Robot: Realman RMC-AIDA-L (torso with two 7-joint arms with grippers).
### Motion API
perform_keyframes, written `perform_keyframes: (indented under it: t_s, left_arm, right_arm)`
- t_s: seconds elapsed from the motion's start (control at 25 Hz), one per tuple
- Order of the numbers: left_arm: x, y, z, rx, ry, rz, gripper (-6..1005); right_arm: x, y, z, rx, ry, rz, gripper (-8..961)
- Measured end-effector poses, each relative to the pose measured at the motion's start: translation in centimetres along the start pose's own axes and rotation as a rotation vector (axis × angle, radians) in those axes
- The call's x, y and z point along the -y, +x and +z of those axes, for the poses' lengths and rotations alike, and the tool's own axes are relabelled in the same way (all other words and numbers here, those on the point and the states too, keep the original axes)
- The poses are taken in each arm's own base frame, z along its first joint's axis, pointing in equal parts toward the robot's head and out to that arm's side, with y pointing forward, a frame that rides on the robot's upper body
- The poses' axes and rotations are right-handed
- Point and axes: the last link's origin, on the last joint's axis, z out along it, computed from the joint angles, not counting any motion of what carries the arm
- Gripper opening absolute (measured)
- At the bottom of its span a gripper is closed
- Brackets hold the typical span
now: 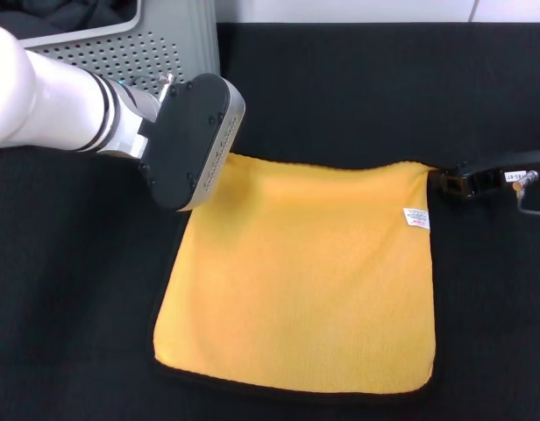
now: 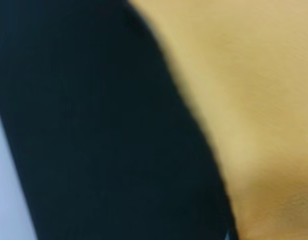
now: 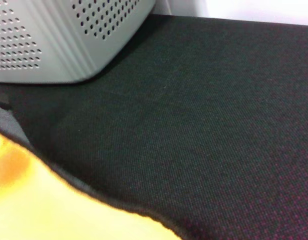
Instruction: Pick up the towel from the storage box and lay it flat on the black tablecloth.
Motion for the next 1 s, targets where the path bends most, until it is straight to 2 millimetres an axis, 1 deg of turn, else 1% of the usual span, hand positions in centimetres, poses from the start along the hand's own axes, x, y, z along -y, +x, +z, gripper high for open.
perform_keyframes:
  t_s: [0.12,0.28,0.44,0.52,0.64,0.76,0.8,0.84,0.88,0.92,1.0]
  left_arm:
    - [0.3,0.1,0.0,-0.02,0.057,-0.035,68]
    - [0.4,-0.6,0.4,0.013,0.183,-0.061,92]
    - [-0.1,-1.6,1.2,0.074,0.295,-0.069,116]
    - [-0.3,-2.1,1.4,0.095,0.329,-0.084,187]
    - [-0.5,-2.2,1.5,0.091,0.355,-0.143,294]
    - [-0.5,-2.0,0.9,0.066,0.355,-0.241,384]
    - [-0.5,-2.0,0.8,0.058,0.342,-0.264,410]
    - [-0.7,-1.9,0.6,0.047,0.318,-0.296,437]
    - [-0.9,-1.9,0.5,0.036,0.291,-0.326,464]
    - [-1.1,-1.9,0.4,0.026,0.261,-0.359,490]
    - [-1.5,-1.9,0.3,0.018,0.226,-0.394,544]
  right_arm:
    - [-0.1,0.0,0.0,-0.004,-0.007,-0.004,82]
    - [-0.2,-0.2,0.0,0.003,-0.01,-0.023,164]
    - [0.0,-0.1,-0.3,0.015,-0.006,-0.02,246]
    - [-0.1,-0.2,-0.4,0.016,-0.008,-0.023,287]
    - [-0.1,-0.4,-0.7,0.02,-0.013,-0.025,403]
    - [0.3,-0.6,-1.7,0.038,-0.016,-0.008,520]
    - [0.5,-0.5,-2.1,0.045,-0.013,-0.001,587]
    - [0.5,-0.5,-2.1,0.045,-0.013,-0.001,654]
    - [1.0,-0.6,-3.1,0.062,0.001,0.007,721]
    - [1.3,-0.6,-4.0,0.073,0.016,0.014,753]
    - [1.5,-0.6,-4.9,0.084,0.029,0.018,816]
